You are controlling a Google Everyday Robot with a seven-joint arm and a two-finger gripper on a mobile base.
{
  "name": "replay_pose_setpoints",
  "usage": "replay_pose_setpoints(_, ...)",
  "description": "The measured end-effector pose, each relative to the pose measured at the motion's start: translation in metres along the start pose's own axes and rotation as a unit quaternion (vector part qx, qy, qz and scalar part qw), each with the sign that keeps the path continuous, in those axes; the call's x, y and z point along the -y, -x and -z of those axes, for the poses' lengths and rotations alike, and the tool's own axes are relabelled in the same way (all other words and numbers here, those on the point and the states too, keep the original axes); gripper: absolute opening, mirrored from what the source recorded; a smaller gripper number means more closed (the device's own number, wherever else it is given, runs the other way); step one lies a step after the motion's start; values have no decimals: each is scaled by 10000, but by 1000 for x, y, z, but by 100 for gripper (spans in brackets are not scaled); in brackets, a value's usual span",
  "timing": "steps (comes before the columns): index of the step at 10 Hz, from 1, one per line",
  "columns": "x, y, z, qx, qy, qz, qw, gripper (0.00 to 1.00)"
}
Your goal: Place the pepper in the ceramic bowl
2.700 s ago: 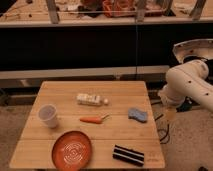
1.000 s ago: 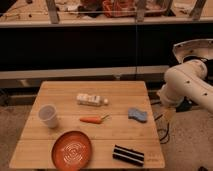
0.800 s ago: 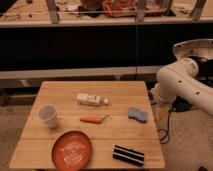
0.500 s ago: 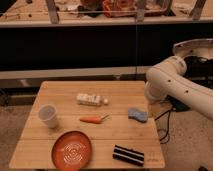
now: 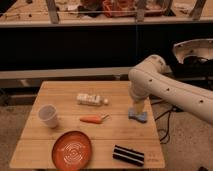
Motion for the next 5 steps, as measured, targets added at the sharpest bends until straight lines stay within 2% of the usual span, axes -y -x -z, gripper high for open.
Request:
replay_pose_setpoints(2, 7, 15, -2, 32, -46, 201, 9998, 80)
replay_pose_setpoints(4, 21, 47, -6, 112, -108, 430, 9990, 80)
replay_pose_setpoints(5, 25, 53, -8, 135, -134, 478, 9987, 80)
